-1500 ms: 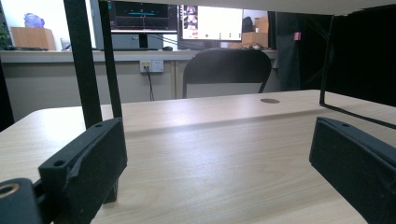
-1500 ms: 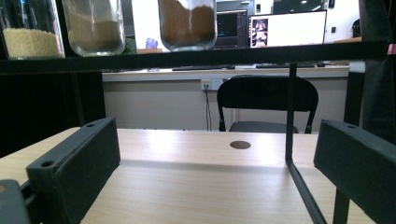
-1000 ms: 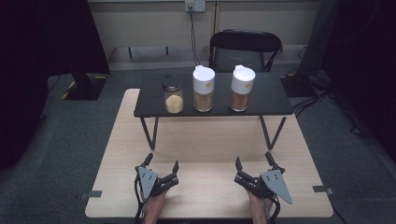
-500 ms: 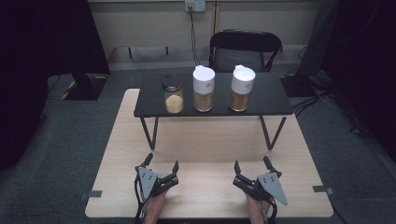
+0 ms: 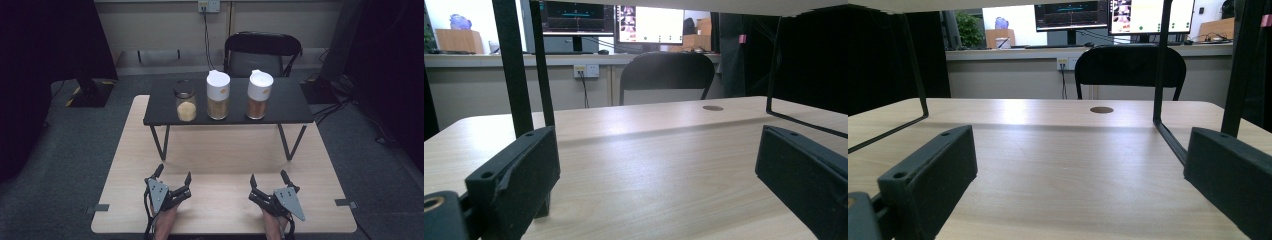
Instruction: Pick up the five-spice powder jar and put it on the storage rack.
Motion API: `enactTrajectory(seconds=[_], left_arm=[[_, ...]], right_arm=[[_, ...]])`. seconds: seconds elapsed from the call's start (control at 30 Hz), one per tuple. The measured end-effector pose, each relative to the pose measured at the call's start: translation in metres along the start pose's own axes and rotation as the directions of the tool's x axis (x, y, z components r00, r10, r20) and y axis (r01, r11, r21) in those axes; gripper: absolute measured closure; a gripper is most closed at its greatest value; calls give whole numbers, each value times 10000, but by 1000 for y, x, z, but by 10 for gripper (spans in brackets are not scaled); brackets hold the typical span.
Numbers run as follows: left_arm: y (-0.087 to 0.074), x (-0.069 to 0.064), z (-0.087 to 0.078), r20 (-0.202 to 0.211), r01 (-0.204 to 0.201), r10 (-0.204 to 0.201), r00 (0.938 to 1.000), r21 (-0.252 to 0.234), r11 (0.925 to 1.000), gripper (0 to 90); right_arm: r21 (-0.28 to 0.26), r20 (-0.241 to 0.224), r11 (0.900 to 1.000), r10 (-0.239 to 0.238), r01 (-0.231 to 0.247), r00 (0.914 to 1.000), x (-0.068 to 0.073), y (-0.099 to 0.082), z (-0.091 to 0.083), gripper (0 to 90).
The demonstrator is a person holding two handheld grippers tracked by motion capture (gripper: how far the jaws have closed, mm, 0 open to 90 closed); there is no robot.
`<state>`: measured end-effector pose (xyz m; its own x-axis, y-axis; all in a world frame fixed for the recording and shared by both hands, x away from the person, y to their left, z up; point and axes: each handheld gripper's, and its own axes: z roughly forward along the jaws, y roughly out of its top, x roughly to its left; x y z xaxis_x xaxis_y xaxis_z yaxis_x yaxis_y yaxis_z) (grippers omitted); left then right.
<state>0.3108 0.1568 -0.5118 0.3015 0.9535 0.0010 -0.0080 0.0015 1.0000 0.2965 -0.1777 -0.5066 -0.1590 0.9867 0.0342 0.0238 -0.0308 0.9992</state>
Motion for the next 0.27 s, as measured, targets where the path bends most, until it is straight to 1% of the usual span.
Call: enactTrajectory(seconds=[0.27], left_arm=[[0, 0, 0, 0, 1, -1, 10000, 1, 10000, 36]], right_arm=[[5, -50, 10000, 88, -88, 9999, 0, -1, 0, 0]])
